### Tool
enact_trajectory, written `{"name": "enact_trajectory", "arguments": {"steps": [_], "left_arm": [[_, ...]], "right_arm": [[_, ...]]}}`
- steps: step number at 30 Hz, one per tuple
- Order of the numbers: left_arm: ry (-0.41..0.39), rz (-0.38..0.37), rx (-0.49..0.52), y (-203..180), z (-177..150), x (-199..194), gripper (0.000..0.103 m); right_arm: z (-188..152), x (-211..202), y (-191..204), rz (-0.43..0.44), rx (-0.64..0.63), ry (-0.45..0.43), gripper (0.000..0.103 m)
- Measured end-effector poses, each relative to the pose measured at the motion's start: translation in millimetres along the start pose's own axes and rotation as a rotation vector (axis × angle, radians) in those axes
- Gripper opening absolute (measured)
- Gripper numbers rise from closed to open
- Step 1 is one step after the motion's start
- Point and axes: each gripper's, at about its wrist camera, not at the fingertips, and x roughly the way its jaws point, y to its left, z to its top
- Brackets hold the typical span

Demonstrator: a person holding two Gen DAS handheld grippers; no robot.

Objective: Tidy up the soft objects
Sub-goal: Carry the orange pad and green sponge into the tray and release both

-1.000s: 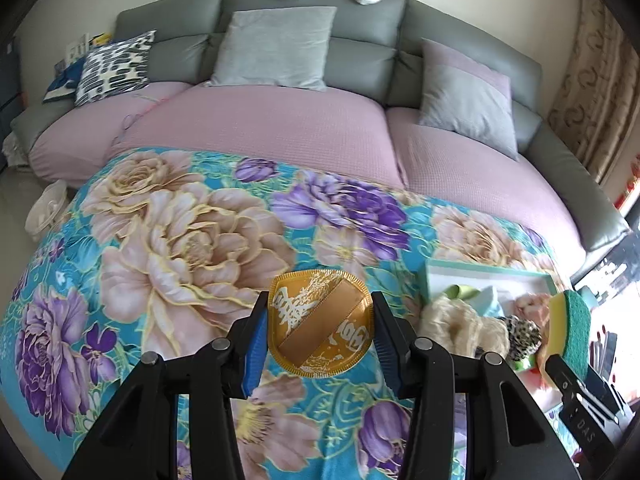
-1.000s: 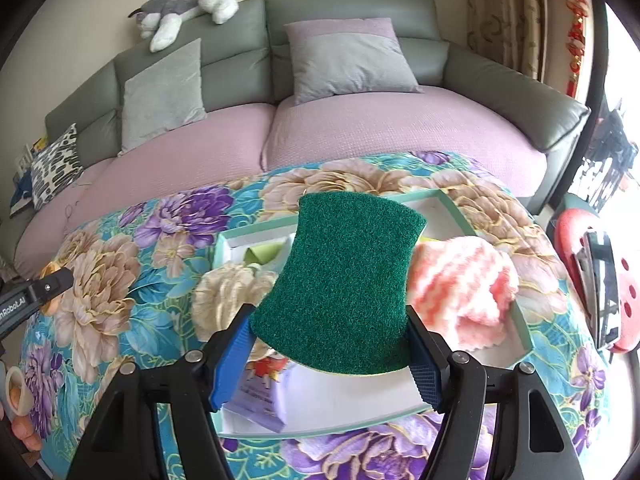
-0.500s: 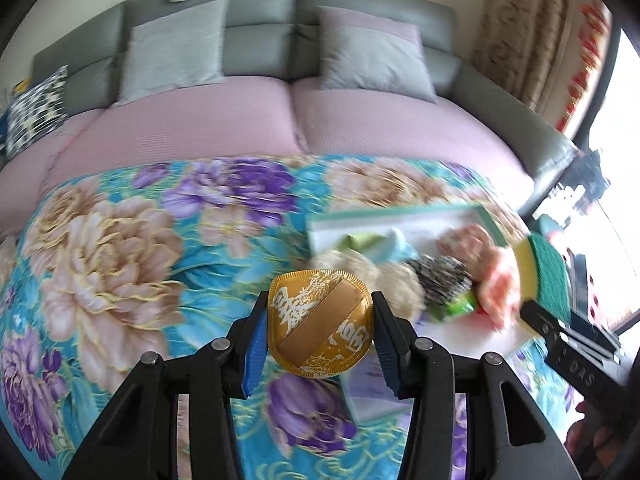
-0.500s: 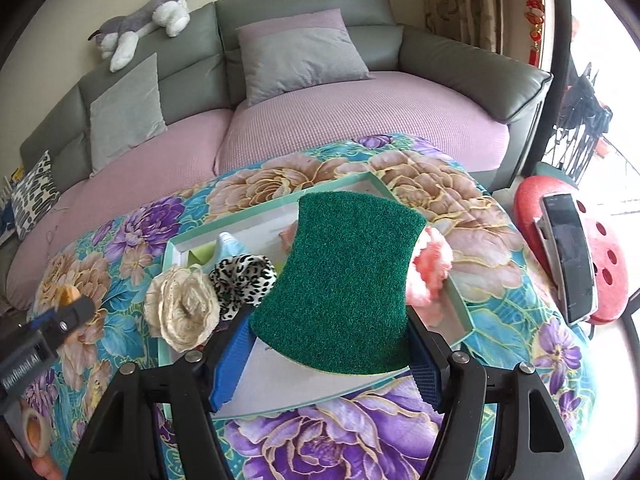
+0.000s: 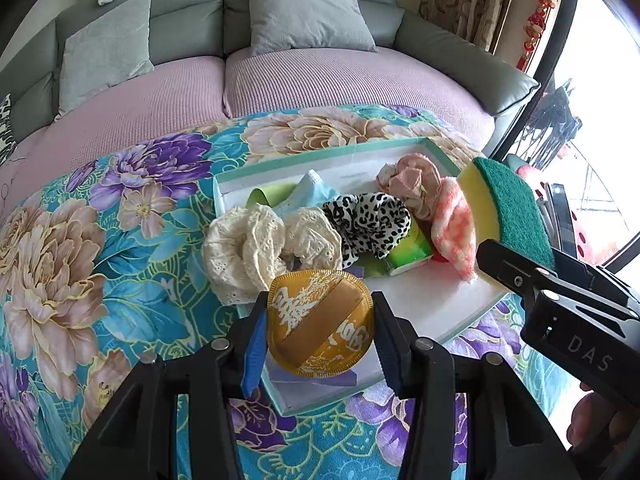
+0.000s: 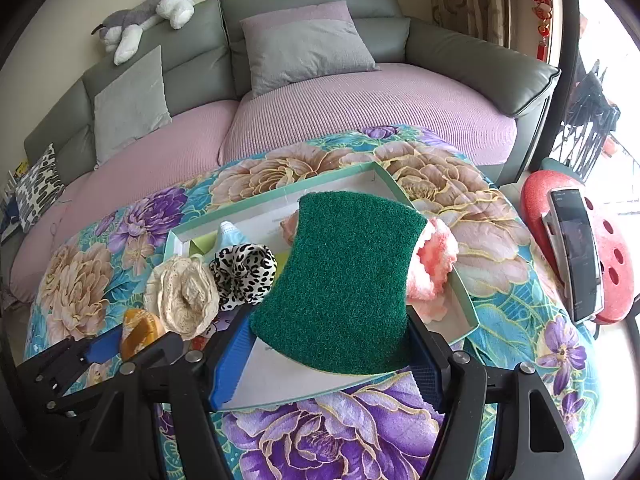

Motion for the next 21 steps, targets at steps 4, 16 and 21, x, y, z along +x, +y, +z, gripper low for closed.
{"name": "enact_trajectory", "arguments": {"steps": [4,16,21], "left_arm": [[0.015,-0.002,0.005,-1.3,-1.4,10.6,0.05],[0.076,0.007,0.021,-8.5,-8.6,39.1,0.05],[0.101,0.013,0.023,-8.4,-12.3,48.2,0.05]], "right_arm": [[-1.2,5.5,1.1,0.006,-0.007,0.018,0.074],[-7.8,27.5,7.4,0.025,-0.034,0.086,0.074],[-11.1,36.1,10.6,0.026,-0.046,0.112,0.074]]}}
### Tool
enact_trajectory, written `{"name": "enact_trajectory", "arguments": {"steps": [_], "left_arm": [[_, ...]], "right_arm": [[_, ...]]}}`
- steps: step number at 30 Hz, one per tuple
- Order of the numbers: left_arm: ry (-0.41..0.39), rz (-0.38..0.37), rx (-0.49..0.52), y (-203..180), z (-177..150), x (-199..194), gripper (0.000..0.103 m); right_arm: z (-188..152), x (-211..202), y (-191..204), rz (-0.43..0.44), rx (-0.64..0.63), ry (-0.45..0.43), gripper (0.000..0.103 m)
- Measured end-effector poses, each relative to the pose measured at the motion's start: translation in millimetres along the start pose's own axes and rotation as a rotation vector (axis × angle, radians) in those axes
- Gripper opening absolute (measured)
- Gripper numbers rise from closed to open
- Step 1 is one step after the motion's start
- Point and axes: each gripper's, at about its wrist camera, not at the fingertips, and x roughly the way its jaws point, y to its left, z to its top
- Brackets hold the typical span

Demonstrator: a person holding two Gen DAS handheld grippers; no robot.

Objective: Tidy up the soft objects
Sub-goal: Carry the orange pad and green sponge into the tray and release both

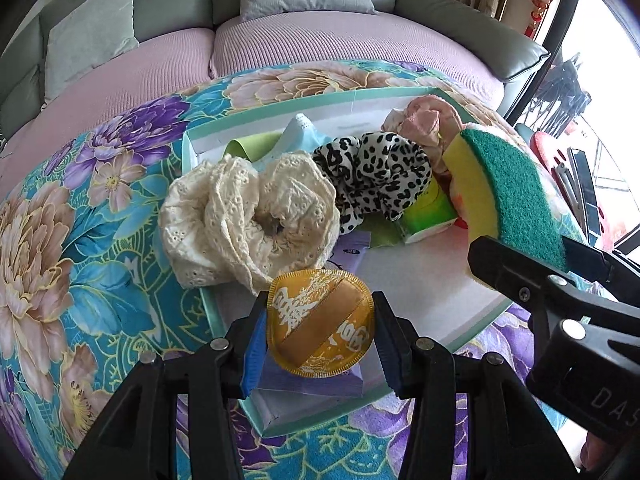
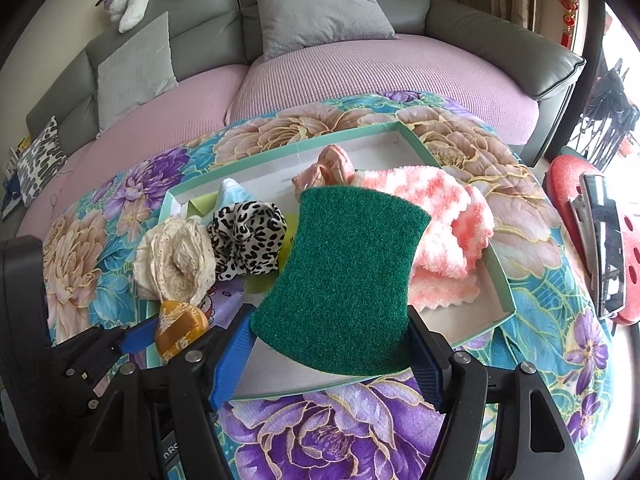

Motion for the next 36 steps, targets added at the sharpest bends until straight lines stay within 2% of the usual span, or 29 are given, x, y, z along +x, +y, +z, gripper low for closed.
{"name": "enact_trajectory", "arguments": {"steps": [6,13,15,21,23,25,29,31,36], "left_arm": [[0.016,-0.003,-0.011,2.0,-0.9,4.7,0.05],[0.033,-0.015,-0.029,4.6,-1.7,6.7,0.051],[0.038,-0.015,-0.028,4.6,-1.7,6.7,0.051],[0.038,-0.016,-0.015,4.2,-1.3,6.3,0.054],[0.032,-0.021,-0.01,4.0,-0.9,4.6,0.058],[0.021,-0.022,-0.005,3.9,-0.5,1.8,0.076],[-0.008,-0.02,-0.004,4.4,1.1,-6.1,0.082],[-0.023,-0.017,-0.006,5.0,2.4,-10.4,0.091],[-0.057,-0.021,-0.007,6.7,5.6,-22.2,0.091]], "right_arm": [[-1.9,11.5,0.8,-0.003,-0.005,0.039,0.075],[-1.3,12.4,3.0,-0.014,-0.014,0.044,0.077],[-1.0,11.9,3.4,-0.017,-0.015,0.046,0.083],[-0.1,11.3,4.2,-0.028,-0.022,0.044,0.089],[0.6,10.6,3.7,-0.032,-0.019,0.038,0.095],[1.1,8.1,2.1,-0.034,-0.012,0.026,0.099],[3.3,1.3,-2.3,-0.033,0.01,-0.003,0.102],[4.5,-2.7,-5.0,-0.034,0.023,-0.015,0.102],[7.6,-14.1,-10.6,-0.033,0.052,-0.057,0.103]]}}
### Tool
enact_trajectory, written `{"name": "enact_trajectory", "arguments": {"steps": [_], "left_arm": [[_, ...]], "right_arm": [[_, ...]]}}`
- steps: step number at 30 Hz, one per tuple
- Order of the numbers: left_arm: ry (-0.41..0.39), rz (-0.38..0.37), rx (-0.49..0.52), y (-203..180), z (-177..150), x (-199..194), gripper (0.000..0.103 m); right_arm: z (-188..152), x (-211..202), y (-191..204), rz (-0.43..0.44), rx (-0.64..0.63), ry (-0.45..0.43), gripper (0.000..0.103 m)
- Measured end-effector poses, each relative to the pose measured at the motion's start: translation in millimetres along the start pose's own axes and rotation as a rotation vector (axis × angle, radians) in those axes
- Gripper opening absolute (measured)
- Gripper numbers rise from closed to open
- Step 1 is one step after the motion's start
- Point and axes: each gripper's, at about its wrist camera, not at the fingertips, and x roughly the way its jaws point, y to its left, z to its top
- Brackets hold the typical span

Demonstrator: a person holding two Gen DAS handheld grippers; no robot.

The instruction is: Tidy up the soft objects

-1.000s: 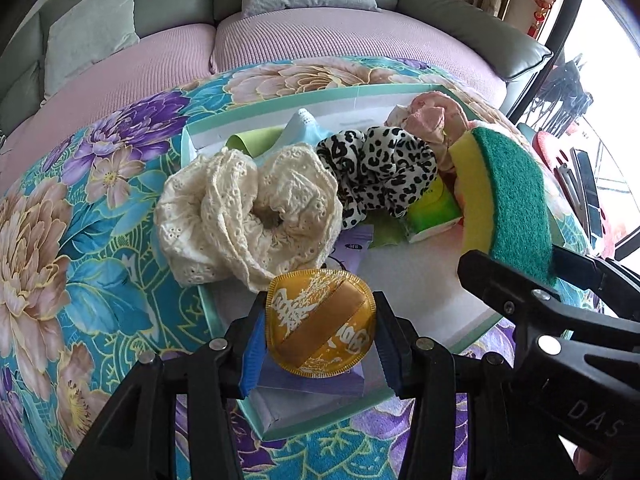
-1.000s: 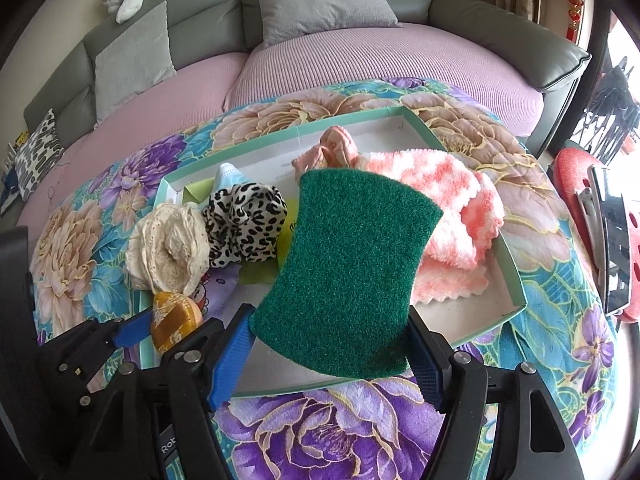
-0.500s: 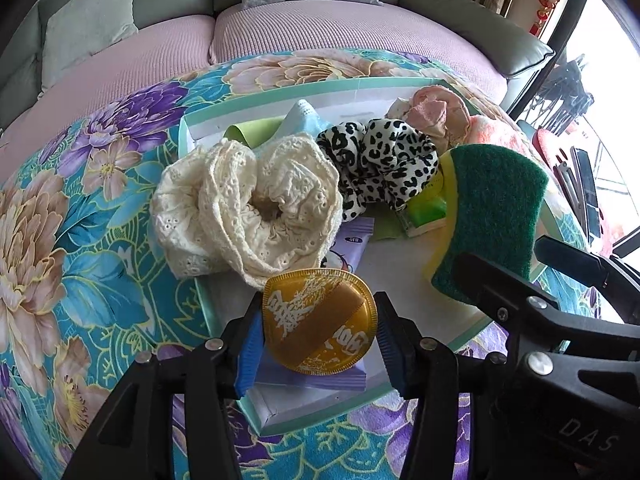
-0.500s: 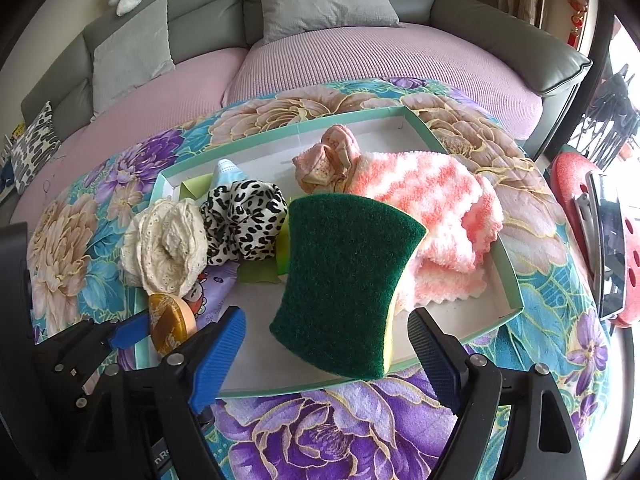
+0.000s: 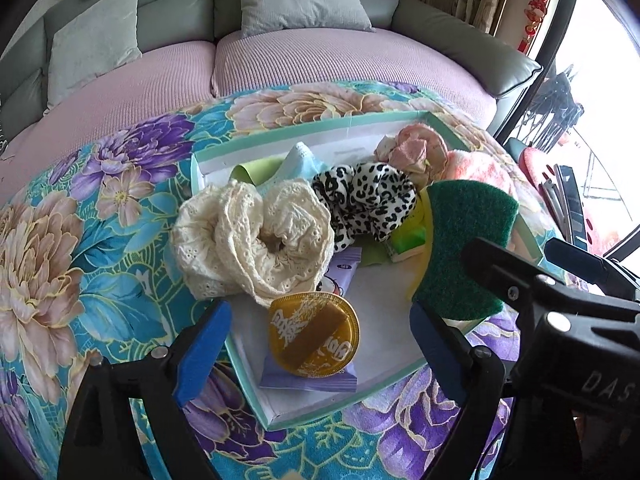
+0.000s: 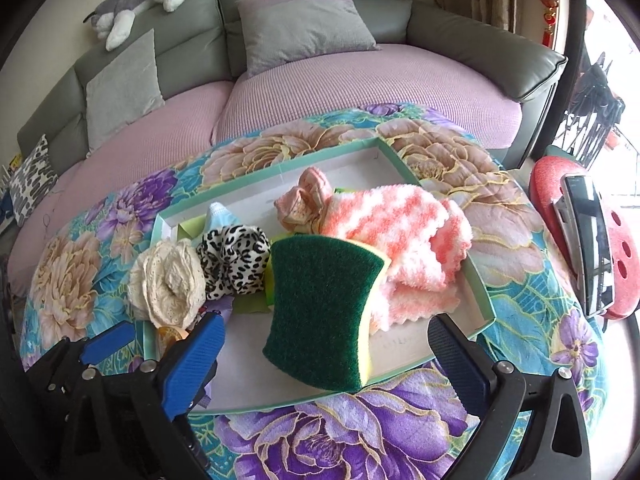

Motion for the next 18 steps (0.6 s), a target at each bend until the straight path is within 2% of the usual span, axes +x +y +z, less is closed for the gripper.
{"name": "enact_trajectory", "arguments": {"steps": [6,13,18], "left_arm": [[-0.021,0.032,-0.026,9.8,0.6,-8.7,0.091],[-0.038,0.068,-0.112,35.9,-2.8,-18.8,0.091],[-0.056,0.147,-0.176,58.8,-8.7,-26.8,0.091]], "right_arm": [[3.0,-8.9,-2.3,0.001,0.013,-0.028,0.103],[3.1,-12.7,-1.6,-0.005,0.009,-0.033,0.103],[1.8,-13.6,4.0,-0.003,-0.002,-0.026,0.103]]}}
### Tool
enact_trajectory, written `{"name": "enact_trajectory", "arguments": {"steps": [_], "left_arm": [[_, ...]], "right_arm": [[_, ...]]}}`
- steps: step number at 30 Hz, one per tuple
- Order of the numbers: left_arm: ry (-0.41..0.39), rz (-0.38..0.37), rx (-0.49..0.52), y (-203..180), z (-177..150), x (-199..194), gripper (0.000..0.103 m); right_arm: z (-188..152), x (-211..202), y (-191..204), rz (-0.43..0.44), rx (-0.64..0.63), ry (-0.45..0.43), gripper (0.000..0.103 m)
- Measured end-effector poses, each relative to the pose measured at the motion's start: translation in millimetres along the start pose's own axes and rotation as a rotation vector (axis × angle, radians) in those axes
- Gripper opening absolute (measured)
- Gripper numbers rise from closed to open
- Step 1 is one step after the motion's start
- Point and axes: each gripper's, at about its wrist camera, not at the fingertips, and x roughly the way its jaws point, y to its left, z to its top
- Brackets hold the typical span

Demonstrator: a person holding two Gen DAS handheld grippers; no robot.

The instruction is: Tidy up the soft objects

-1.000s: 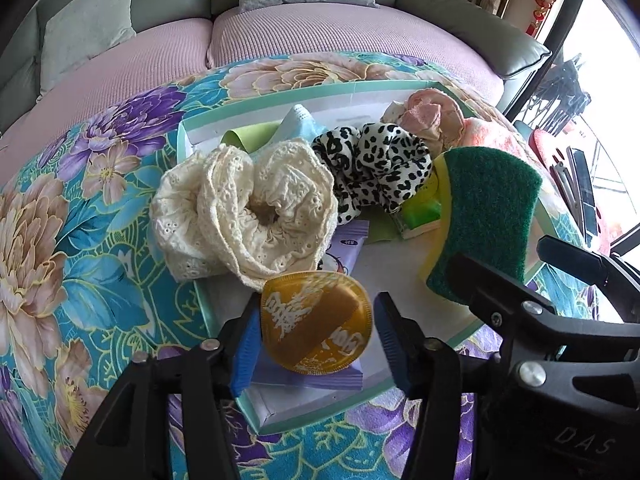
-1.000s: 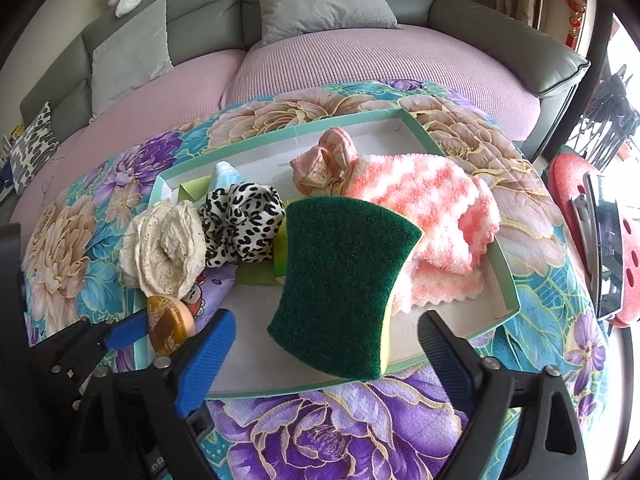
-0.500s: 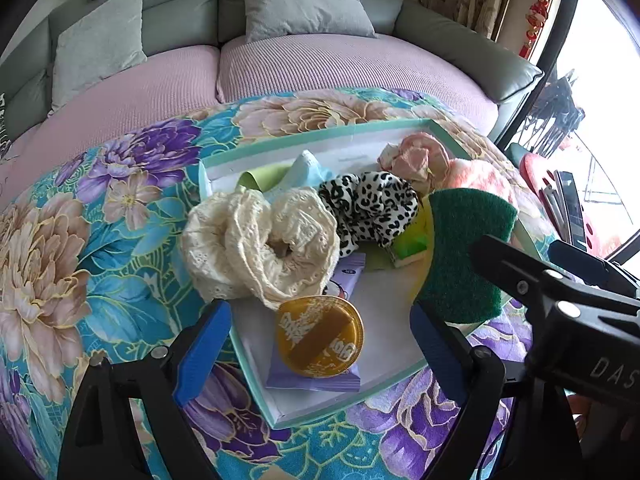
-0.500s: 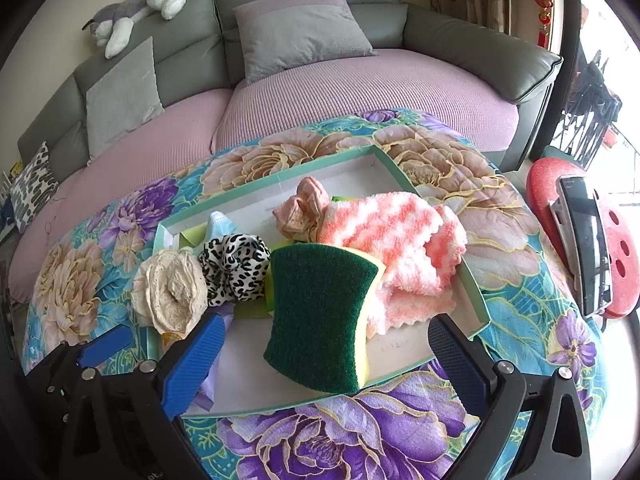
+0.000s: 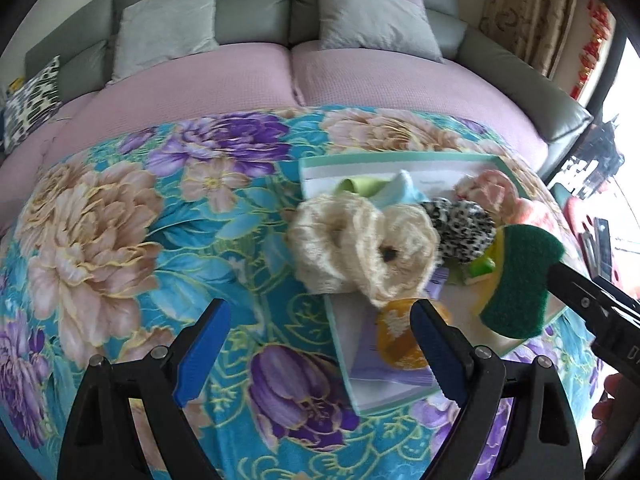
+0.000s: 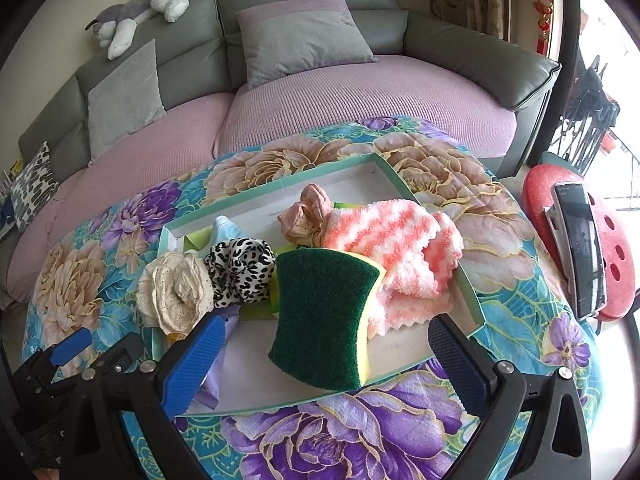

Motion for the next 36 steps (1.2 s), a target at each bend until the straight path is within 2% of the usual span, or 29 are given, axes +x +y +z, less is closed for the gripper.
{"name": "enact_trajectory", "arguments": {"steps": [4,8,20,24,27,36], "left_arm": [[-0.028,0.033,-0.074,21.9,-1.2,-7.1,0.091],[-0.048,0.086,-0.091,34.1,-4.0,-13.4,0.091],[-0.008,0.096,-0.154,58.1,-19.6,-17.0,0.091],[0.005,0.142,-0.162,60.9,-25.5,-17.1,0.091],[0.02,0.204,-0.146,59.1,-29.7,-16.3,0.091],[0.03,0.263,-0.173,66.4,-41.5,-21.8,0.091]], "right_arm": [[-1.8,0.3,9.0,0.006,-0.023,0.011,0.103],[-4.9,1.1,20.5,0.005,-0.054,0.022,0.103],[-27.0,11.6,44.1,-0.007,-0.148,0.088,0.103],[-33.0,11.9,50.0,-0.007,-0.171,0.097,0.103],[-37.0,13.0,54.1,-0.011,-0.189,0.104,0.103],[-45.9,13.1,56.0,-0.022,-0.205,0.119,0.103]]}}
